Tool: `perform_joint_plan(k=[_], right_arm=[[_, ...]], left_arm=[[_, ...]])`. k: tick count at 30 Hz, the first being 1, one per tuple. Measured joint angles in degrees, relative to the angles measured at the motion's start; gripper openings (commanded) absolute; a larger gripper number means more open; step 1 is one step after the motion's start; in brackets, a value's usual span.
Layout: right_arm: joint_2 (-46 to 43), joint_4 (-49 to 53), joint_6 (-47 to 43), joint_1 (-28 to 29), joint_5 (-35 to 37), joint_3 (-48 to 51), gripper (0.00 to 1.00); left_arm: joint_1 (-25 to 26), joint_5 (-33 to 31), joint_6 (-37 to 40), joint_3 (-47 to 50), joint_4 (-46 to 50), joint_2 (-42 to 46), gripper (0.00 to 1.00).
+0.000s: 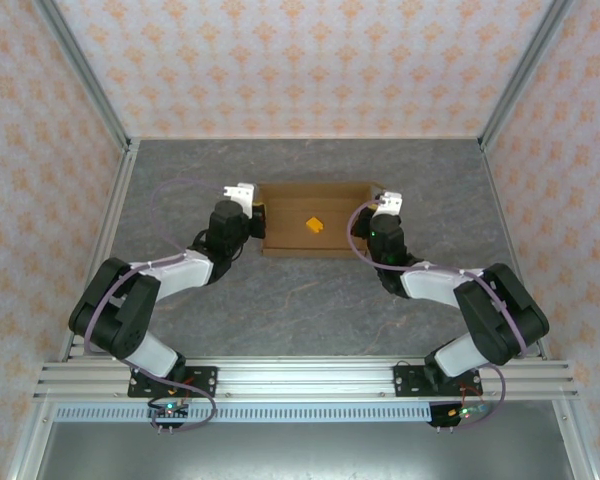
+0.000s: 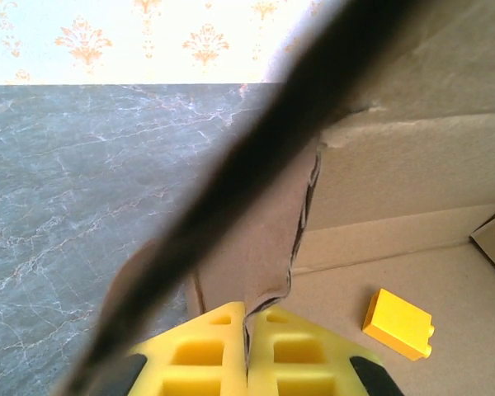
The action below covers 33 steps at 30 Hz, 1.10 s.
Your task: Fold the paper box
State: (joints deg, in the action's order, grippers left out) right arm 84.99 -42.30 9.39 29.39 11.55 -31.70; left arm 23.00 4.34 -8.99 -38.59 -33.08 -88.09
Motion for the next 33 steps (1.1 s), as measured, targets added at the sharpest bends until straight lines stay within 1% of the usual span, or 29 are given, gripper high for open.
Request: perform_joint_plan(k=[15,24,27,31,33], right_arm=[[0.0,-5.9,-0.9,0.4,-0.6,5.6,0.00],[0.0,-7.7,-0.8,0.9,-1.0,9.1,0.07],[-0.5,-7.6,-0.4,0.9,-1.3,9.7,0.15],[-2.9,-6.0,0.3,0.9,-1.7,10.0,0.38],[-5.4,-4.3,0.6,0.9,-2.0,10.0,0.47]], left_arm=[[4.4,-7.3,0.0,5.6,-6.9,0.0,0.00],[6.3,-12.0,-0.3,8.2,-11.0,-2.0,0.00],[6.5,-12.7,-0.5,8.7,-11.5,-2.6,0.00],[6.6,-13.3,-0.6,8.7,-11.5,-2.6,0.01],[6.6,-13.9,-0.6,8.7,-11.4,-2.6,0.01]])
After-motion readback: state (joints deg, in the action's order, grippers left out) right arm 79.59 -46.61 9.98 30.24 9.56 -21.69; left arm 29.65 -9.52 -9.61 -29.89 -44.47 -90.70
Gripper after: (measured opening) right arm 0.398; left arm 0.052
